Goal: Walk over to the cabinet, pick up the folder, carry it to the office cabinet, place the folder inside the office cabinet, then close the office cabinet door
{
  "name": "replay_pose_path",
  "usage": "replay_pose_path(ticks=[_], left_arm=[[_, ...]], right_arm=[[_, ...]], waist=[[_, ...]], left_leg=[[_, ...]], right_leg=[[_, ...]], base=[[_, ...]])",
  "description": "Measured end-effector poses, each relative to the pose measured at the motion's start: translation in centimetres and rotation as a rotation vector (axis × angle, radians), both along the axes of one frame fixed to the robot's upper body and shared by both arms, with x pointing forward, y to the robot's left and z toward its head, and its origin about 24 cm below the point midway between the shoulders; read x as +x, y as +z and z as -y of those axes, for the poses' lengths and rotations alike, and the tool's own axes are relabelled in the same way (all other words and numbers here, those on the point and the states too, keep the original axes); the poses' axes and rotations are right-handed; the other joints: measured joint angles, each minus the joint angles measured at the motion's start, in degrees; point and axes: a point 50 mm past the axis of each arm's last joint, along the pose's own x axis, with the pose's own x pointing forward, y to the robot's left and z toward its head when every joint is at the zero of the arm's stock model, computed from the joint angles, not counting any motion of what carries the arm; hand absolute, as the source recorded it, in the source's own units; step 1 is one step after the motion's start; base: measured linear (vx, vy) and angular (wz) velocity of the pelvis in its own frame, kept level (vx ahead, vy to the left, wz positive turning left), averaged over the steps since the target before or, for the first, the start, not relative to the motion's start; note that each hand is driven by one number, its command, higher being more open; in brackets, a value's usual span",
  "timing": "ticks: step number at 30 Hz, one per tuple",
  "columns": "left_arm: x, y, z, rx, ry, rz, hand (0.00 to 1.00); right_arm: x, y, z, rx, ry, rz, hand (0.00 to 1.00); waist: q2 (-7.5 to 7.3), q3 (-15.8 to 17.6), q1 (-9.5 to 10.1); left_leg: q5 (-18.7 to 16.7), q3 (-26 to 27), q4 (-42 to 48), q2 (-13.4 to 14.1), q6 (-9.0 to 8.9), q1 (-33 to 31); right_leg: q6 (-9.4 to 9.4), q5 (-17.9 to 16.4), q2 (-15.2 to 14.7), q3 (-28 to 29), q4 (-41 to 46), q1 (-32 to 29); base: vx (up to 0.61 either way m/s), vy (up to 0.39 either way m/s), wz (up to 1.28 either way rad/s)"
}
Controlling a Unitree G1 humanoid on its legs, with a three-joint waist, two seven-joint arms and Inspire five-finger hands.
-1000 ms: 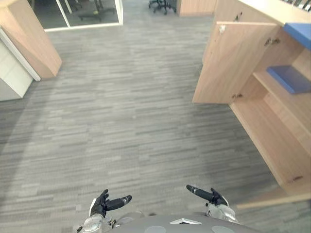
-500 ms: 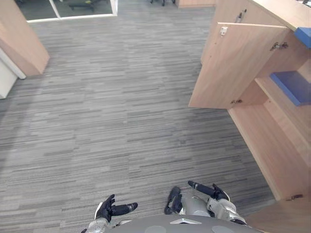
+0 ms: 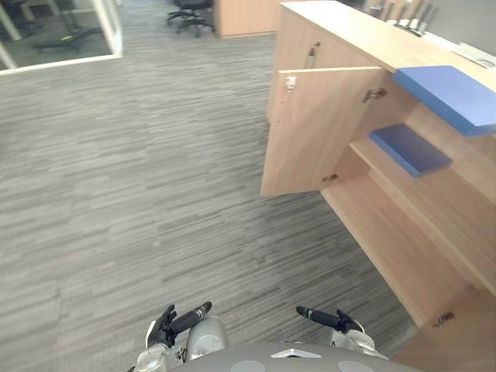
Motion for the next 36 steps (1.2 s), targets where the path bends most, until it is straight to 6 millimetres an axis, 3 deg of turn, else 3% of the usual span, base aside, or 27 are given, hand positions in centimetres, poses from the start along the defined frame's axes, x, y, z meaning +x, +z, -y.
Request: replay_pose_path(ticks=[2,3,5,6,7,10,12,15,18,19,20,21,22,23,24,26,28,31,32,33,34,36], left_arm=[[0.2,0.0,0.1,-0.003,-0.002,0.006,1.0],[0.2,0.0,0.3,-0.006,-0.001,0.006,1.0],[0.3,0.0,0.6,-0.013,0.001,0.006,1.0],[0.2,-0.1,0.6,-0.016,0.006,0.0,1.0],[0.2,-0.1,0.8,-0.02,0.008,0.0,1.0],[-0.4,0.0,-0.4,0.011,0.016,-0.013,1.0],[-0.6,0.0,-0.5,0.015,0.024,-0.017,1.0],[-0.9,-0.3,-0.1,0.01,0.016,-0.039,1.0],[-1.2,-0.4,0.3,0.001,0.003,-0.054,1.0],[-1.5,-0.5,0.5,-0.003,-0.001,-0.065,1.0],[-1.9,-0.7,0.9,-0.012,-0.007,-0.079,1.0],[-2.2,-0.8,0.9,-0.013,-0.008,-0.09,1.0],[-2.9,-0.9,0.9,-0.007,-0.023,-0.114,1.0],[-3.7,-1.0,0.9,-0.004,-0.034,-0.136,1.0],[-3.9,-1.0,1.0,-0.005,-0.036,-0.143,1.0],[-4.0,-1.1,1.1,-0.022,-0.034,-0.148,1.0],[-3.6,-1.0,1.2,-0.025,-0.028,-0.137,1.0],[-2.9,-0.9,0.8,-0.017,-0.033,-0.121,1.0],[-2.9,-0.8,0.3,-0.007,-0.028,-0.12,1.0],[-2.7,-0.7,-0.3,0.011,-0.03,-0.117,1.0],[-2.6,-0.6,-0.5,0.015,-0.031,-0.116,1.0],[-1.9,-0.7,0.1,-0.001,-0.039,-0.1,1.0]], right_arm=[[-0.1,0.0,-0.1,0.005,-0.006,-0.001,1.0],[-0.3,-0.1,0.0,0.004,-0.012,-0.004,1.0],[-0.5,-0.1,0.3,-0.002,-0.017,-0.007,1.0],[-0.6,-0.1,0.3,-0.005,-0.026,-0.007,1.0],[-0.6,-0.1,0.2,-0.001,-0.035,-0.004,1.0],[-0.8,-0.3,-0.9,0.035,-0.03,-0.006,1.0],[-0.8,-0.3,-1.1,0.043,-0.03,-0.006,1.0],[-1.2,-0.3,-0.4,0.029,-0.039,-0.013,1.0],[-1.5,-0.2,0.9,0.007,-0.087,-0.007,1.0],[-1.5,0.0,1.7,-0.007,-0.118,0.003,1.0],[-1.8,0.1,2.2,-0.016,-0.146,0.007,1.0],[-2.0,0.1,2.5,-0.019,-0.159,0.008,1.0],[-1.9,0.2,2.7,-0.021,-0.173,0.012,1.0],[-1.9,0.1,2.6,-0.021,-0.17,0.012,1.0],[-2.0,0.1,2.5,-0.018,-0.17,0.011,1.0],[-2.3,0.0,2.5,-0.018,-0.172,0.002,1.0],[-1.4,0.2,2.5,-0.015,-0.162,0.022,1.0],[-0.7,0.3,1.9,-0.004,-0.148,0.034,1.0],[-0.6,0.2,1.3,0.003,-0.128,0.033,1.0],[-0.7,0.1,0.8,0.013,-0.103,0.028,1.0],[-0.7,0.1,0.5,0.018,-0.095,0.026,1.0],[-0.5,0.2,0.8,0.004,-0.079,0.028,1.0]], waist=[[-0.39,0.41,-0.16],[-0.22,0.39,-0.25],[0.92,0.14,-0.26],[1.17,0.07,-0.16],[1.32,-0.26,-0.02],[-1.51,-1.59,0.36],[-1.94,-1.92,0.38],[-1.17,-2.93,0.13],[0.54,-3.57,-0.07],[1.05,-3.65,-0.43],[1.65,-3.78,-0.94],[1.9,-3.81,-1.13],[2.28,-3.53,-1.63],[2.64,-3.38,-1.88],[2.32,-3.4,-1.97],[2.14,-3.83,-2.24],[2.32,-2.85,-2.32],[1.64,-0.78,-2.22],[0.28,-0.52,-2.09],[-1.68,-0.63,-2.11],[-2.14,-0.65,-1.91],[-1.38,-0.83,-1.85]], left_leg=[[0.23,-6.25,-12.56,-4.12,-0.66,-0.29],[1.26,-12.16,-20.92,-6.39,-2.09,-0.11],[4.7,-21.55,-32.57,-7.68,-4.03,0.33],[8.0,-21.69,-32.71,-7.69,-5.98,0.53],[10.58,-21.01,-32.34,-8.36,-6.39,1.02],[7.95,-14.66,-27.53,-10.92,-3.06,0.31],[5.95,-11.02,-26.64,-11.6,-1.27,1.65],[4.37,-5.77,-27.33,-12.63,1.92,4.35],[4.03,-1.45,-30.76,-15.16,4.74,8.31],[4.53,0.42,-32.96,-16.21,5.67,10.84],[4.82,2.02,-35.19,-16.79,6.32,13.37],[4.97,2.63,-36.51,-16.84,6.6,14.98],[5.48,3.6,-39.41,-16.76,7.4,18.77],[5.61,4.51,-41.22,-16.6,7.55,21.5],[5.61,5.1,-41.55,-16.61,7.56,22.36],[5.59,5.6,-41.98,-15.79,7.58,23.31],[5.53,6.56,-43.25,-13.35,7.49,24.08],[4.69,8.89,-43.87,-10.07,5.21,25.53],[3.83,9.4,-43.64,-9.57,3.7,26.07],[2.39,9.3,-43.01,-9.68,2.06,26.24],[1.71,8.97,-42.56,-9.36,1.65,26.47],[1.26,7.47,-43.05,-7.38,0.06,26.7]], right_leg=[[1.49,-0.82,-2.17,3.74,0.07,0.74],[2.15,-2.28,-3.48,6.34,0.45,0.74],[5.04,-4.24,-5.02,11.45,1.44,0.26],[6.45,-5.43,-5.86,13.31,2.39,0.18],[7.15,-6.17,-6.78,14.61,2.95,0.12],[9.05,-5.48,-10.99,16.86,3.65,-0.7],[9.64,-4.14,-13.02,17.33,3.87,-0.73],[11.38,-1.34,-16.06,17.38,5.38,-1.83],[11.51,-1.25,-19.43,17.66,17.11,-7.49],[10.35,-0.32,-20.84,17.69,26.06,-11.75],[7.74,1.02,-22.06,14.94,34.57,-15.21],[7.02,1.02,-22.49,12.77,37.61,-16.19],[5.73,0.08,-22.8,7.18,41.46,-17.18],[5.3,-0.58,-22.73,1.25,42.86,-17.23],[5.19,-0.77,-22.74,-1.24,42.72,-17.15],[6.0,-2.56,-23.04,-4.8,42.17,-16.77],[7.75,-6.64,-22.2,-9.18,39.8,-17.54],[9.7,-5.87,-21.21,-14.59,29.68,-19.03],[10.91,-4.65,-21.25,-14.58,24.47,-19.15],[10.68,-0.15,-21.65,-14.05,19.85,-19.12],[8.75,1.66,-21.21,-14.19,19.74,-18.88],[7.56,0.74,-18.38,-15.82,18.23,-17.83]], base=[[0.22,0.331,-1.0],[0.15,0.281,-0.93],[0.24,0.377,-1.18],[0.27,0.406,-1.06],[0.32,0.442,-0.95],[0.31,0.391,-0.86],[0.24,0.304,-0.85],[0.22,0.306,-0.79],[0.18,0.243,-0.6],[0.15,0.213,-0.45],[0.15,0.202,-0.43],[0.17,0.175,-0.46],[0.18,0.147,-0.55],[0.18,0.122,-0.56],[0.16,0.066,-0.5],[0.15,-0.021,-0.37],[0.04,-0.094,-0.46],[0.0,-0.156,-0.53],[0.02,-0.246,-0.4],[0.05,-0.275,-0.25],[0.14,-0.377,-0.06],[0.17,-0.323,0.02]])
